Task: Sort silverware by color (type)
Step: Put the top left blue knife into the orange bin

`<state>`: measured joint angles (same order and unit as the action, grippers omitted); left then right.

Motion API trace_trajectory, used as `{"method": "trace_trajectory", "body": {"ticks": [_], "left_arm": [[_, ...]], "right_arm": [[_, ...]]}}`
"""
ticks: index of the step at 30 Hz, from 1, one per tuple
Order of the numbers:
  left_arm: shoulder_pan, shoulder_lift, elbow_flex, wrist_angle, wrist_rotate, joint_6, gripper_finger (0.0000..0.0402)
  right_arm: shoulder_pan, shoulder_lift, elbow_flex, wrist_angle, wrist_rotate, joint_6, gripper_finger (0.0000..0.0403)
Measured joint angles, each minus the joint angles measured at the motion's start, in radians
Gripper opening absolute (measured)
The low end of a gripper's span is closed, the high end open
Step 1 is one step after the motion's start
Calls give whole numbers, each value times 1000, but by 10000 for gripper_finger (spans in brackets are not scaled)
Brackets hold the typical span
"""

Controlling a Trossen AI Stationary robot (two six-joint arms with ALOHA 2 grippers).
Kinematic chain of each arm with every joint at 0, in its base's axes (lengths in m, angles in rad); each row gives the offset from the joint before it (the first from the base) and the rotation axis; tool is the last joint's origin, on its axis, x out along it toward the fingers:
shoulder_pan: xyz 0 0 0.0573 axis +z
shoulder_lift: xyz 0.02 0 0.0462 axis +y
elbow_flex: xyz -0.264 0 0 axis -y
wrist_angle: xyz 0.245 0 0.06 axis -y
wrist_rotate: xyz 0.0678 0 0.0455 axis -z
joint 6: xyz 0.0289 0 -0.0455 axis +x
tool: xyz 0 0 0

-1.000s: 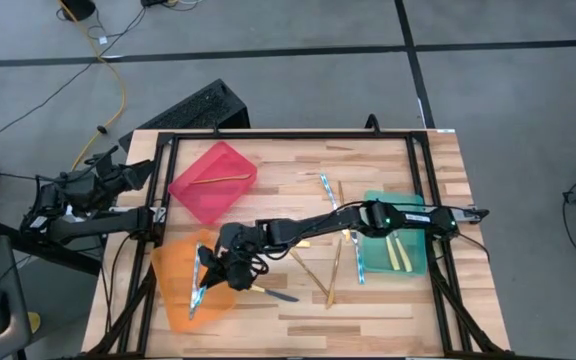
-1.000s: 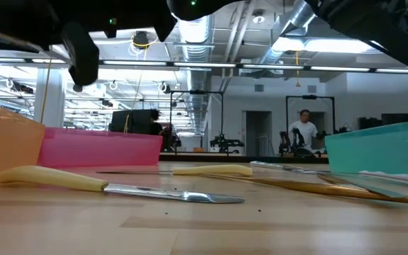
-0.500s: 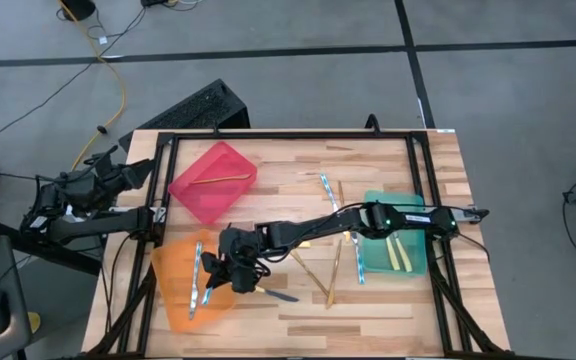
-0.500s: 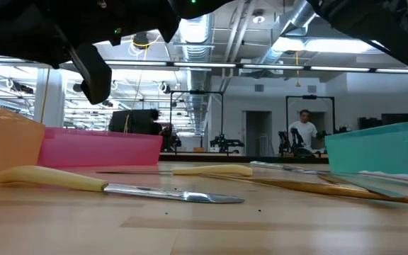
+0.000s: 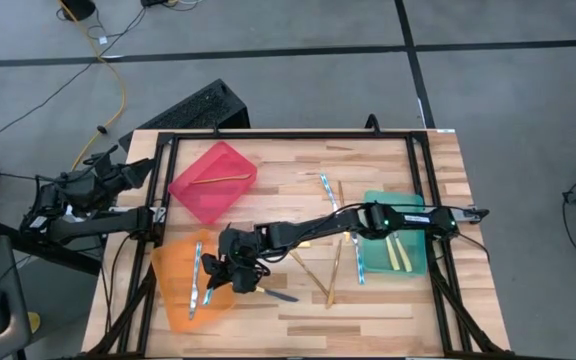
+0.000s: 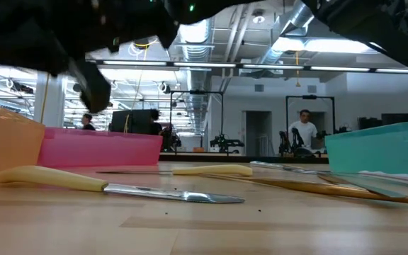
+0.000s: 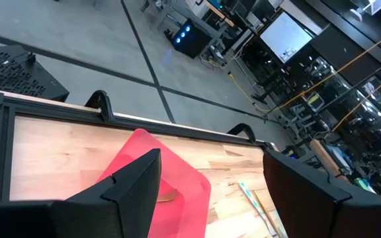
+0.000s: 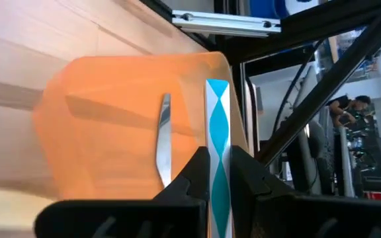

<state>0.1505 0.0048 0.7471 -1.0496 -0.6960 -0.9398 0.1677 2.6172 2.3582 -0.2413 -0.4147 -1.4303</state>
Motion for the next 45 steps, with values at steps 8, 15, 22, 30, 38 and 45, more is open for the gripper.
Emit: {"method": "trace_trajectory", "body": {"ticks": [8, 15, 22, 30, 38, 45], "left_arm": [[0, 0, 0, 0, 0, 0, 247], [0, 0, 0, -11, 0, 0, 247], [0, 0, 0, -12, 0, -11, 247], [0, 0, 0, -16, 0, -11, 247], [0, 0, 0, -15, 0, -11, 247], [0, 0, 0, -15, 0, -11, 247]], "right_arm": [[-4, 22, -3, 3, 11, 4, 39], [-5, 22, -3, 2, 12, 8, 39], [-10, 22, -3, -6, 12, 42, 39], [-14, 22, -3, -10, 9, 74, 39], [-21, 22, -7, -6, 7, 106, 41], [-26, 22, -8, -6, 8, 132, 42]]}}
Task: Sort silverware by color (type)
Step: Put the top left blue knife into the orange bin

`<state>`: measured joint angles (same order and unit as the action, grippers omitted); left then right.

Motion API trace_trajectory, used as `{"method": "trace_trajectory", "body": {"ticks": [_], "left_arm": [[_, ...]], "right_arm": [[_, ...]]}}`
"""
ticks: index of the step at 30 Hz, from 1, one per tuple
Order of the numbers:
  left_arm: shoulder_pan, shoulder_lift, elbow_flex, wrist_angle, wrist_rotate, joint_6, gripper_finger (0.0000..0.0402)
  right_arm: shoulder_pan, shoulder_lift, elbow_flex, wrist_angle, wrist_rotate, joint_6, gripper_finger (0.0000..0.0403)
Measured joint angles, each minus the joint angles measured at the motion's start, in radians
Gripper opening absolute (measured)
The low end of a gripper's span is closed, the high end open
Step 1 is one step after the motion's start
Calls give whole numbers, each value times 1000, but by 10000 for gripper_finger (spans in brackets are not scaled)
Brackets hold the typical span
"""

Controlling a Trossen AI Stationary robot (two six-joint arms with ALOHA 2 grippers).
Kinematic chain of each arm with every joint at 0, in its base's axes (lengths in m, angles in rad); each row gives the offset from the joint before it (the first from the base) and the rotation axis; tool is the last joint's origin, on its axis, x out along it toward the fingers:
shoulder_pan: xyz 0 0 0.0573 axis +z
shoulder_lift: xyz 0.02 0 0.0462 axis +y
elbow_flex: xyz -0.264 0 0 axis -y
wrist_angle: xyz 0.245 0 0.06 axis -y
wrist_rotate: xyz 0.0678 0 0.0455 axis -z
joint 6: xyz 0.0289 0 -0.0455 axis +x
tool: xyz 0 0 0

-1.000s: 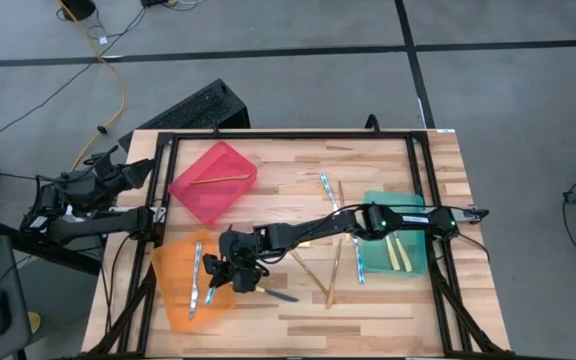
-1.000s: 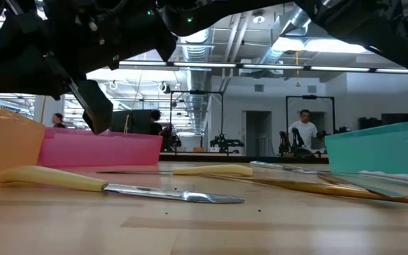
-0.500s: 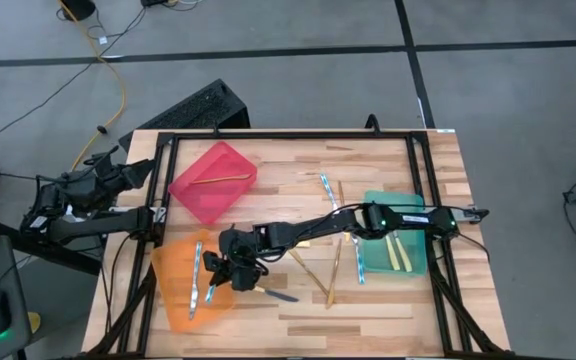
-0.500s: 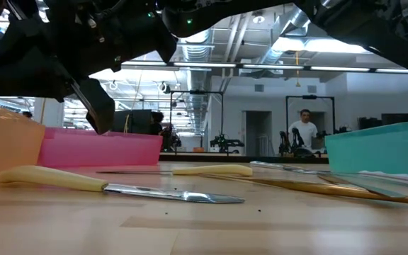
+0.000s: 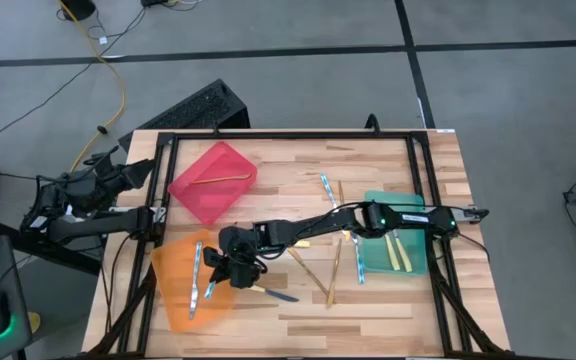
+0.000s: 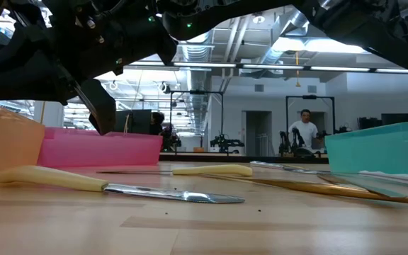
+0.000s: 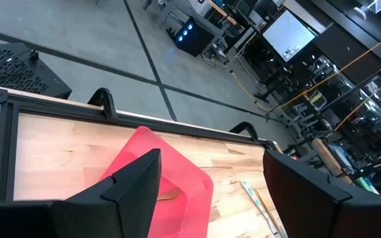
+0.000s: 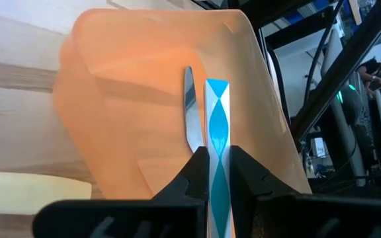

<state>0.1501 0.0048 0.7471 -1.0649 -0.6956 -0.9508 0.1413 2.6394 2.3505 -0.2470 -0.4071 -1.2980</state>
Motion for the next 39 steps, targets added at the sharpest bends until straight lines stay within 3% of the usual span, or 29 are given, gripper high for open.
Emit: {"method": "trace_trajectory", "body": {"ticks": [8, 18, 23, 30, 34, 39], "left_arm": [[0, 0, 0, 0, 0, 0, 247], [0, 0, 0, 0, 0, 0, 247], [0, 0, 0, 0, 0, -4, 247], [0, 0, 0, 0, 0, -4, 247], [0, 0, 0, 0, 2, -4, 247], [0, 0, 0, -3, 9, -3, 247]], "right_arm": [[0, 0, -1, 0, 14, 0, 54], [0, 0, -1, 2, 17, 0, 160], [0, 0, -1, 3, 23, 11, 193], [4, -7, -1, 9, 118, 109, 198], [4, -11, 4, 23, 127, 231, 197], [5, -12, 5, 7, 150, 254, 193]]}}
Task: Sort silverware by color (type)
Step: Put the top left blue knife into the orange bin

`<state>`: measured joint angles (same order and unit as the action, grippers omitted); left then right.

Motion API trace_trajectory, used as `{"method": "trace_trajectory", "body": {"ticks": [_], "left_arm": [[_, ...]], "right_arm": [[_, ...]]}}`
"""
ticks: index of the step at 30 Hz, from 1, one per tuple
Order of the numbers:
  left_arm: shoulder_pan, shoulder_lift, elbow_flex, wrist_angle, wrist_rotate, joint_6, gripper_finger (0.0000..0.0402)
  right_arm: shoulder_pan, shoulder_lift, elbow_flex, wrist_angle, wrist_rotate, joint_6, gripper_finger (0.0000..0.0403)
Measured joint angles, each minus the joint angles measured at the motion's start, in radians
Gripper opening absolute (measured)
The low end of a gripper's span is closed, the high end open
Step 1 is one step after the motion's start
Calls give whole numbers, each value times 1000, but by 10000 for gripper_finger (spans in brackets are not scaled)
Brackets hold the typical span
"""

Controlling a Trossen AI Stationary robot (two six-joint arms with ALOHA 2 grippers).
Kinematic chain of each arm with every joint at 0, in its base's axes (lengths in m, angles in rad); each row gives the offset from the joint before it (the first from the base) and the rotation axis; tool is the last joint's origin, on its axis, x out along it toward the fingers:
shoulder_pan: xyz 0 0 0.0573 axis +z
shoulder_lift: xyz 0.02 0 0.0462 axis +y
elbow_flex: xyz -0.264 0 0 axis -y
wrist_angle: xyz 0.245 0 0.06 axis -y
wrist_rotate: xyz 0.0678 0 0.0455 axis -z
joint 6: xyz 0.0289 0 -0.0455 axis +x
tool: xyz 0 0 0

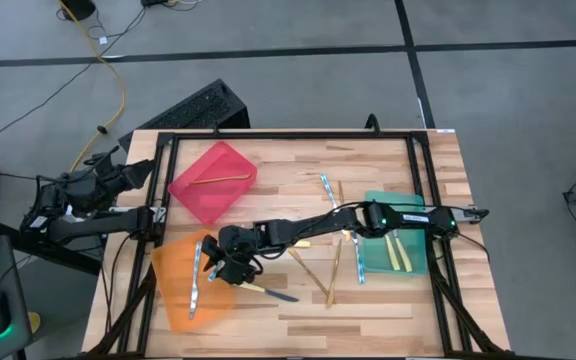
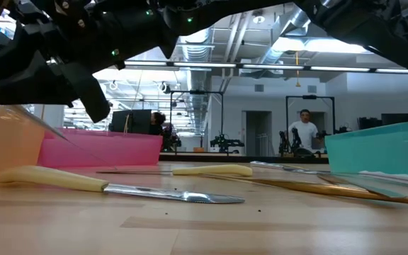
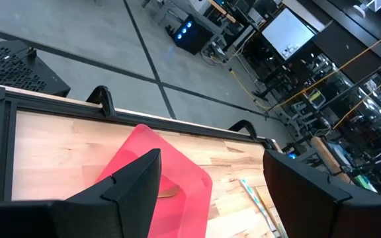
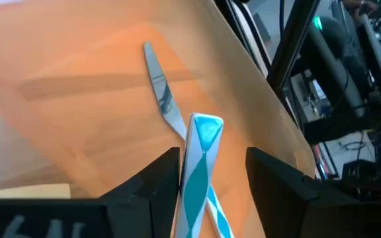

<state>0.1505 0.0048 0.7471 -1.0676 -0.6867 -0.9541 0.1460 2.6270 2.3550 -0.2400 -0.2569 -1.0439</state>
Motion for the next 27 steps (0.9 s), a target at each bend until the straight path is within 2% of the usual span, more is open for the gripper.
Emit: {"method": "trace_trajectory", "body": {"ticks": [5, 11, 14, 16, 21, 24, 27], "left_arm": [[0, 0, 0, -5, 1, 7, 247], [0, 0, 0, -7, -3, 7, 247], [0, 0, 0, -7, -3, 6, 247], [0, 0, 0, -7, -3, 6, 247], [0, 0, 0, -7, 0, 6, 247], [0, 0, 0, -7, 12, 0, 247], [0, 0, 0, -7, 22, -2, 247]], "right_arm": [[11, 0, 0, -35, 12, 23, 158], [11, 0, 0, -57, 68, 48, 58], [12, 0, 0, -57, 123, 23, 55], [21, 0, 0, -46, 197, -26, 55], [48, 0, 1, 10, 384, -300, 55], [51, 0, 1, 27, 368, -425, 55], [51, 0, 1, 95, 275, -473, 55]]}}
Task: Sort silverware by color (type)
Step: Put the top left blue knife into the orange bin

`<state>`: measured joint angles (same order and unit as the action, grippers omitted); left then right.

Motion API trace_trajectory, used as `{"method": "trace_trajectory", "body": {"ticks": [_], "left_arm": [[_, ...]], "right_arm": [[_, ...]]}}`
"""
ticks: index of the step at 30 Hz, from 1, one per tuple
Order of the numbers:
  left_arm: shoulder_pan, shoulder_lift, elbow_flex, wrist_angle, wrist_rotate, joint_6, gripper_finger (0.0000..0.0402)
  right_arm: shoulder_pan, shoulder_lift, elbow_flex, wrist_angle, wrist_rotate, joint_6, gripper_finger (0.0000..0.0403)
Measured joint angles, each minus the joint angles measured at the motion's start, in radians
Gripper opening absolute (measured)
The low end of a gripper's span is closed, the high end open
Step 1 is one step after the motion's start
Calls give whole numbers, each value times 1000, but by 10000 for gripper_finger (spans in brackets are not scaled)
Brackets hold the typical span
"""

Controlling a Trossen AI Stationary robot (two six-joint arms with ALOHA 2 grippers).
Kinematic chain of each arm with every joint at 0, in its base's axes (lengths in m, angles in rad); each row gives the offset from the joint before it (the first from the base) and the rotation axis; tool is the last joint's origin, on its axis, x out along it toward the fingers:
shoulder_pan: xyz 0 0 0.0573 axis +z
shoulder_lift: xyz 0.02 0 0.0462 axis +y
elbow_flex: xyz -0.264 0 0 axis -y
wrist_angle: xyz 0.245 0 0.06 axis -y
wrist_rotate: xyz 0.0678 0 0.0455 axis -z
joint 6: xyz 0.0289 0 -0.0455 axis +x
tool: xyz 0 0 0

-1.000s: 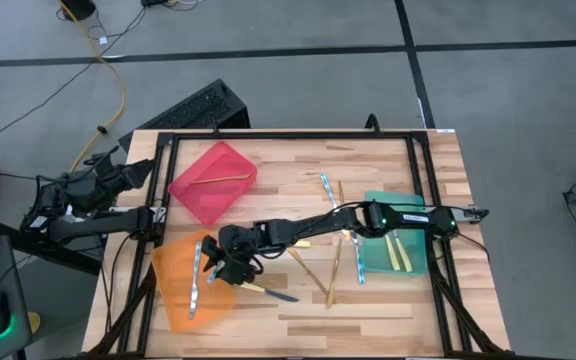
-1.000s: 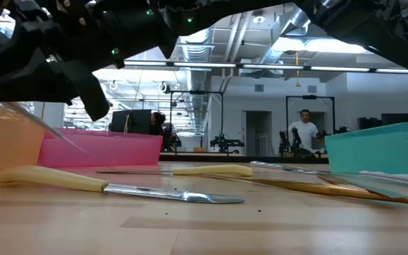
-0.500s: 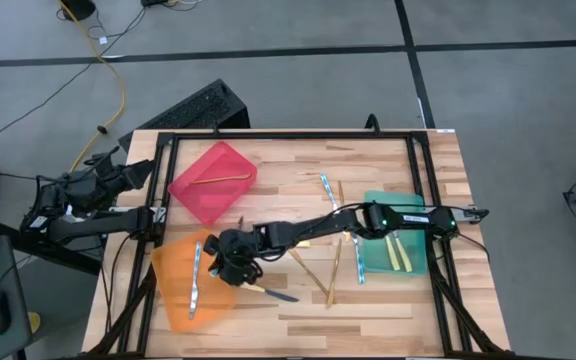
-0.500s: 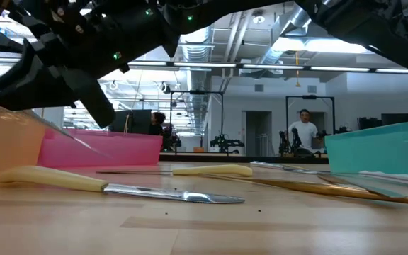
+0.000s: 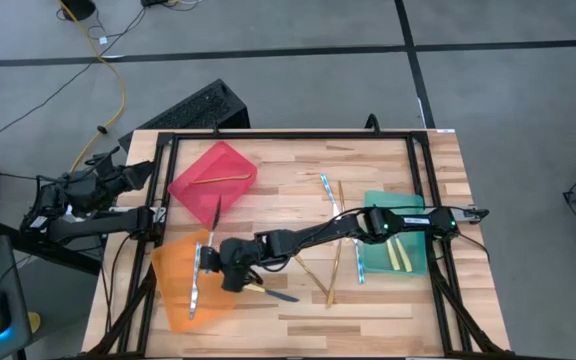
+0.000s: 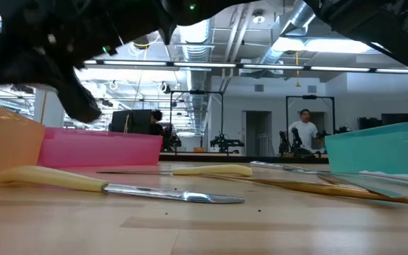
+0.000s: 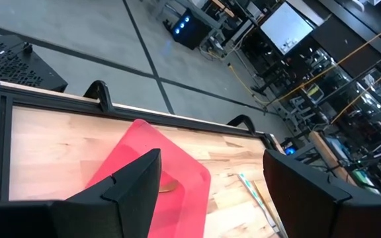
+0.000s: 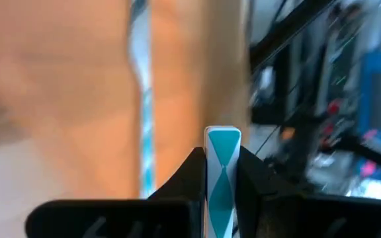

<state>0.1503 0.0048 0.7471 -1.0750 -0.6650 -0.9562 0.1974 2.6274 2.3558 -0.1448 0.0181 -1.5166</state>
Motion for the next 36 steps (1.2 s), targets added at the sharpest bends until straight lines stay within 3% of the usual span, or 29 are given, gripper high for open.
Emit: {"method": "trace_trajectory", "body": {"ticks": [5, 11, 16, 19, 25, 36], "left_arm": [[0, 0, 0, 0, 3, 0, 247], [0, 0, 0, 0, 3, -2, 247], [0, 0, 0, 0, 3, -2, 247], [0, 0, 0, 0, 3, -11, 247], [0, 0, 0, 0, -2, -15, 247], [0, 0, 0, -8, -13, -24, 247]], "right_arm": [[-2, 0, 0, 115, -220, -7, 55], [4, 0, 0, 168, -487, 202, 55], [4, 0, 0, 172, -513, 247, 55], [-1, 0, 0, 180, -583, 338, 55], [-20, 14, 1, 178, -624, 491, 55], [-24, 13, 1, 178, -625, 499, 56]]}}
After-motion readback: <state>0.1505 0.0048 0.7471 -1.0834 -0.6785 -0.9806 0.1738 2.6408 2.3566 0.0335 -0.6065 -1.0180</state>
